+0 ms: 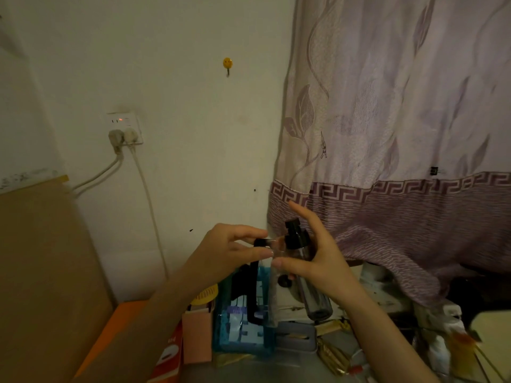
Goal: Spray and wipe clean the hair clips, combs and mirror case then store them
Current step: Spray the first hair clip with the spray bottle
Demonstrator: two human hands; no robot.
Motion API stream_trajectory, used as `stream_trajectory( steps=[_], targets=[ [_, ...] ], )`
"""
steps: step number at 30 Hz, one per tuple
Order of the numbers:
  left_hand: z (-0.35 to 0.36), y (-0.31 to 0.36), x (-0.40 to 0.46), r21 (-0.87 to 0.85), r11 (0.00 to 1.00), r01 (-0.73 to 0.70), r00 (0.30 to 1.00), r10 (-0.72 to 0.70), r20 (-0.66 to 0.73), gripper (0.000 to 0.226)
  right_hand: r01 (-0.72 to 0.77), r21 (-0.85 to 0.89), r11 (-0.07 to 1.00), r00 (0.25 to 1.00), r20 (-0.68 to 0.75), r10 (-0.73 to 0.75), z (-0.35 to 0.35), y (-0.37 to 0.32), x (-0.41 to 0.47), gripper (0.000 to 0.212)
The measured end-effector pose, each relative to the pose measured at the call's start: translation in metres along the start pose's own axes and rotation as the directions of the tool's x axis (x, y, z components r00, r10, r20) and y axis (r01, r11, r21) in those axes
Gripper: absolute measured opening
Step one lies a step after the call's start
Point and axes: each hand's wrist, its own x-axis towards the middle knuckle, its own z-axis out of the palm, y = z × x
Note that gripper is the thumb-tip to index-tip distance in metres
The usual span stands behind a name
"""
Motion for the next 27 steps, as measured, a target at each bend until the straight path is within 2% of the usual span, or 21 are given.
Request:
stream_trajectory(
  steps=[8, 16, 22, 24, 27],
  targets=[
    [0.001, -0.009, -0.006, -0.071, 0.997, -0.031, 0.997, 0.025, -0.075, 0.022, 0.002, 0.068, 0.998, 1.0, -0.027, 0.0, 0.007, -0.001, -0.004, 0.081],
    [-0.009, -0.017, -0.01, -0.338, 0.94, 0.035, 0.993, -0.071, -0.093, 0.017, 0.028, 0.158, 0.987, 0.995, -0.101, -0.012, 0.012, -0.007, -0.01, 0.049],
    [-0.017, -0.023, -0.008, -0.45, 0.891, 0.049, 0.99, -0.101, -0.093, 0.029, 0.051, 0.239, 0.97, 0.981, -0.194, -0.004, 0.011, -0.007, -0.012, 0.064],
    [-0.018, -0.024, -0.006, -0.469, 0.882, 0.042, 0.989, -0.102, -0.103, 0.034, 0.02, 0.29, 0.957, 0.987, -0.157, 0.027, 0.011, -0.007, -0.013, 0.067],
    [-0.02, -0.024, -0.001, -0.486, 0.873, 0.042, 0.987, -0.112, -0.117, 0.034, 0.011, 0.316, 0.949, 0.995, -0.098, 0.021, 0.013, -0.006, -0.015, 0.057]
  ],
)
